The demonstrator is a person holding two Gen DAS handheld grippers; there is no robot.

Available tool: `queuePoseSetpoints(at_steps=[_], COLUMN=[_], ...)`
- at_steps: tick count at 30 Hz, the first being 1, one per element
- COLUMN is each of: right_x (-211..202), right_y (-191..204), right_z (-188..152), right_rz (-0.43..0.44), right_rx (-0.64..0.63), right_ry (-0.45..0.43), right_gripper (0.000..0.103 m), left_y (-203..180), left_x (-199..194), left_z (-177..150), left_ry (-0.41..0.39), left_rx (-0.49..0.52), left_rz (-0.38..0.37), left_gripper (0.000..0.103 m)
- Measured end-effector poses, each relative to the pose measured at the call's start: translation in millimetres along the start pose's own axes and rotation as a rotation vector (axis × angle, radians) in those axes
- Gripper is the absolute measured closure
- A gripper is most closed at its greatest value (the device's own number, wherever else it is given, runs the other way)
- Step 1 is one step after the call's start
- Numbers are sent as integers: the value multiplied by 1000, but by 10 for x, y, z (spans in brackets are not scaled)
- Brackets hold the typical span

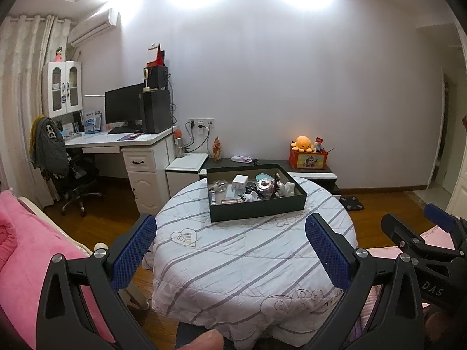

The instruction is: Organize rigid objects

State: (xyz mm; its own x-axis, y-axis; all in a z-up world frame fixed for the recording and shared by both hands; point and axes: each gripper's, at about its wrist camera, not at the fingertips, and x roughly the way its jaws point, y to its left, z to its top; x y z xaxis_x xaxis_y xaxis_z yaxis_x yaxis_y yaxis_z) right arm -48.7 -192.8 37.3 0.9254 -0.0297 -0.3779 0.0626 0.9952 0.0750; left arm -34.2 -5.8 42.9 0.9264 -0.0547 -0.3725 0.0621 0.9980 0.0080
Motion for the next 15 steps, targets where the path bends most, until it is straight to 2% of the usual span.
queuePoseSetpoints(at_steps=[6,15], right_x=[-1,22], right_y=[3,-9], right_z=[4,-11], right_rz=[1,1], right_rx=[0,1], right_ry=[0,3], right_gripper=[0,0], left_y=[31,43], left_x=[32,33], left_z=[-1,8], left_ry=[25,20], left_rx=[-12,-14], left_rz=[-22,-30], left_gripper=[0,0])
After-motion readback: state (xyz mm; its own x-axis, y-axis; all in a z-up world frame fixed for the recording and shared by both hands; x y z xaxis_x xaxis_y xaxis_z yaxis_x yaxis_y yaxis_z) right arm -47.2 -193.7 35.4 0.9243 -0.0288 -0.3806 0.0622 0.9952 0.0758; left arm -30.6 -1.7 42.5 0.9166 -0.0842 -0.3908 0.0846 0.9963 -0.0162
